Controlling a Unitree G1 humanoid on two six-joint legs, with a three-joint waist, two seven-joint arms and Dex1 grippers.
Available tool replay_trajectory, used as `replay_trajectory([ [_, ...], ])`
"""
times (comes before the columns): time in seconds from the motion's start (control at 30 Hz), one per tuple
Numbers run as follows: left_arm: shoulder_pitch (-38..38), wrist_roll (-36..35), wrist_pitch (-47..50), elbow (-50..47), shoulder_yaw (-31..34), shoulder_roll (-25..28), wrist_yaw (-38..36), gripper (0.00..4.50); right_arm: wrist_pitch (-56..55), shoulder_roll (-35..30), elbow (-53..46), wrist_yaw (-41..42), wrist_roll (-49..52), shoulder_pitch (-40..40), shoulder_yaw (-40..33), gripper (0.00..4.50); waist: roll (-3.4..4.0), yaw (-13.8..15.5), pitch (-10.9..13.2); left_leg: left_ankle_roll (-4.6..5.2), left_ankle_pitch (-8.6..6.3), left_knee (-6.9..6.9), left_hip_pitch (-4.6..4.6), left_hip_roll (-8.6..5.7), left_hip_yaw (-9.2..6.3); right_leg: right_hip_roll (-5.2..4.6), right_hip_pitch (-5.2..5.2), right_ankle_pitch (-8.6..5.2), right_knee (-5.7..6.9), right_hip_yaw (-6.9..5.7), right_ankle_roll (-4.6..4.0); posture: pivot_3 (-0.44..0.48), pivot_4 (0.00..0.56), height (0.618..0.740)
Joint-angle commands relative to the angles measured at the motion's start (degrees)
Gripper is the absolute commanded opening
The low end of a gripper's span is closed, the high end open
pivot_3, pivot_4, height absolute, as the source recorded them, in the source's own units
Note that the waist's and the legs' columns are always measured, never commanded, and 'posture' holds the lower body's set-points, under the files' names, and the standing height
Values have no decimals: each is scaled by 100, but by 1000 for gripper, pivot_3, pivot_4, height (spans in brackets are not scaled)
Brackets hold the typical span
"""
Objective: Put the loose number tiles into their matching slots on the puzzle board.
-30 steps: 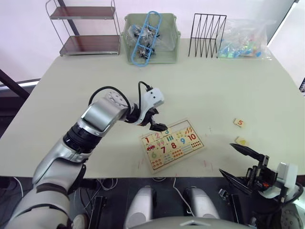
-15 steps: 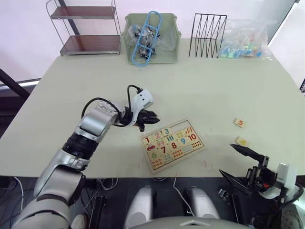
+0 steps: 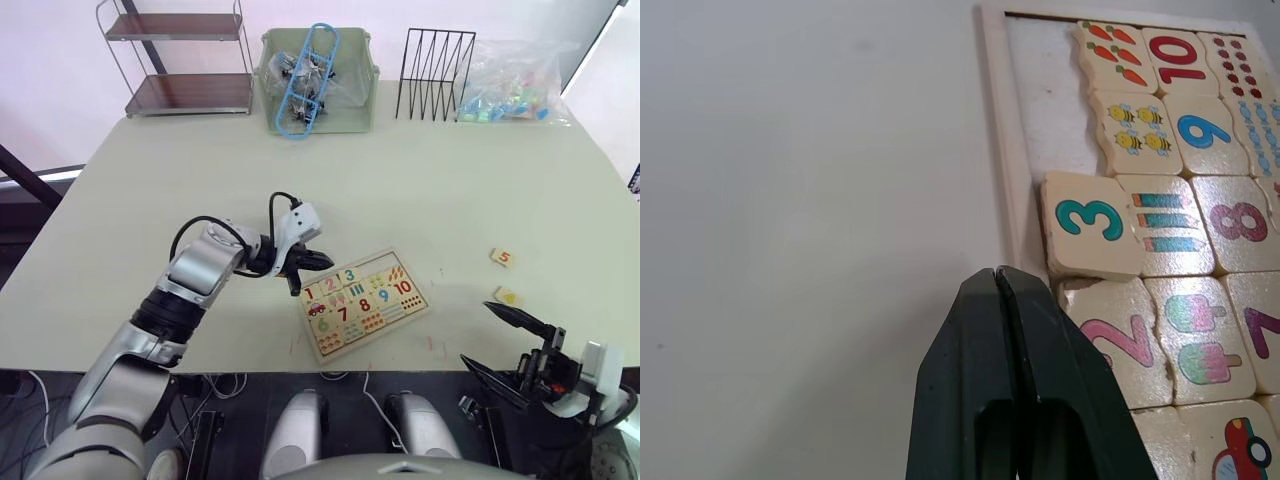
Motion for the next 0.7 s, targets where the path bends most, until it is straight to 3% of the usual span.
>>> replay_trajectory([
  [0.03,-3,55,-69,-214,28,-24,-70,36,-40,-67,-195,-24,66,41,-62,4500,0,0,0,0,0,0,0,0,0,0,0,0,0,0,0,0,150,740],
  [0.7,27,146,-1,-347,37,-95,-196,36,-38,-63,-226,-84,47,38,-14,4500,0,0,0,0,0,0,0,0,0,0,0,0,0,0,1,0,150,740],
])
